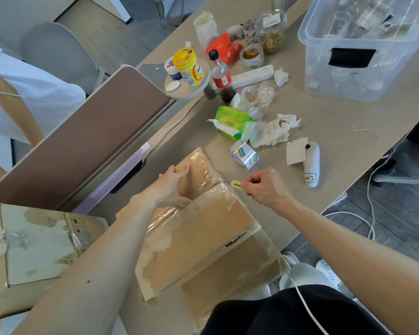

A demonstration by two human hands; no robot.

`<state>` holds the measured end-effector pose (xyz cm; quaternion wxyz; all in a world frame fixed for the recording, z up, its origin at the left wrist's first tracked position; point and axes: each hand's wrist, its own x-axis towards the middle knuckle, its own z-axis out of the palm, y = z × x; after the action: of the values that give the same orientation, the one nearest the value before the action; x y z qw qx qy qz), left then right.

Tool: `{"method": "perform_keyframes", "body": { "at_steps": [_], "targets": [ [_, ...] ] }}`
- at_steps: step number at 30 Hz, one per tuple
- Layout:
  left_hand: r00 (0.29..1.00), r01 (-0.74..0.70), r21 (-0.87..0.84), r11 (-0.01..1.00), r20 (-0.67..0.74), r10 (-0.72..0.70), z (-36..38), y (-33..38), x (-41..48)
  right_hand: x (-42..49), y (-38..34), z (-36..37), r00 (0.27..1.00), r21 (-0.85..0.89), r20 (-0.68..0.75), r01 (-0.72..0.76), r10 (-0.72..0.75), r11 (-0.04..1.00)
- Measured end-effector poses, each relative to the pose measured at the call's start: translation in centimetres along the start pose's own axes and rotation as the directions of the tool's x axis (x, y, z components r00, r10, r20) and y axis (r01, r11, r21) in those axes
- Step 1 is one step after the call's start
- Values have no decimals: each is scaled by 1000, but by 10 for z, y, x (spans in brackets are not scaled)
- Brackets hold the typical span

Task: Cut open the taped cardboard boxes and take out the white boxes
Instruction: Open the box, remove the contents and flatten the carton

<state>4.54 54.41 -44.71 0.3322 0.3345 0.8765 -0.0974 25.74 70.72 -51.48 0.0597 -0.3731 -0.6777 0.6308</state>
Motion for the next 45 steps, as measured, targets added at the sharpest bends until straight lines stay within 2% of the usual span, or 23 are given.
{"method": "perform_keyframes", "body": {
  "at_steps": [20,22,25,29,34,38,41,45],
  "targets": [
    [999,7,72,997,44,-10,-1,8,-6,-29,10,0,991,184,116,-83,63,979],
    [999,8,71,997,49,-11,0,6,-4,-33,11,-3,986,162,163,-64,38,985],
    [999,3,77,997,52,-7,-1,5,-2,-42,11,-1,962,33,273,5,-14,999],
    [997,-3,98,995,71,-4,-3,1,1,-33,17,-8,992,133,122,-40,23,990],
    [995,-19,136,991,100,5,-7,-3,3,-27,12,-10,999,182,38,-34,28,983],
    [995,-14,136,991,96,1,-6,-4,2,-23,2,-4,999,101,38,22,-26,995],
    [996,-15,117,993,90,5,-4,-1,0,-25,0,9,993,-10,94,69,-68,998],
    [999,-10,98,995,39,6,1,2,-6,-30,7,-2,988,-76,155,23,-11,997]
  ]
}}
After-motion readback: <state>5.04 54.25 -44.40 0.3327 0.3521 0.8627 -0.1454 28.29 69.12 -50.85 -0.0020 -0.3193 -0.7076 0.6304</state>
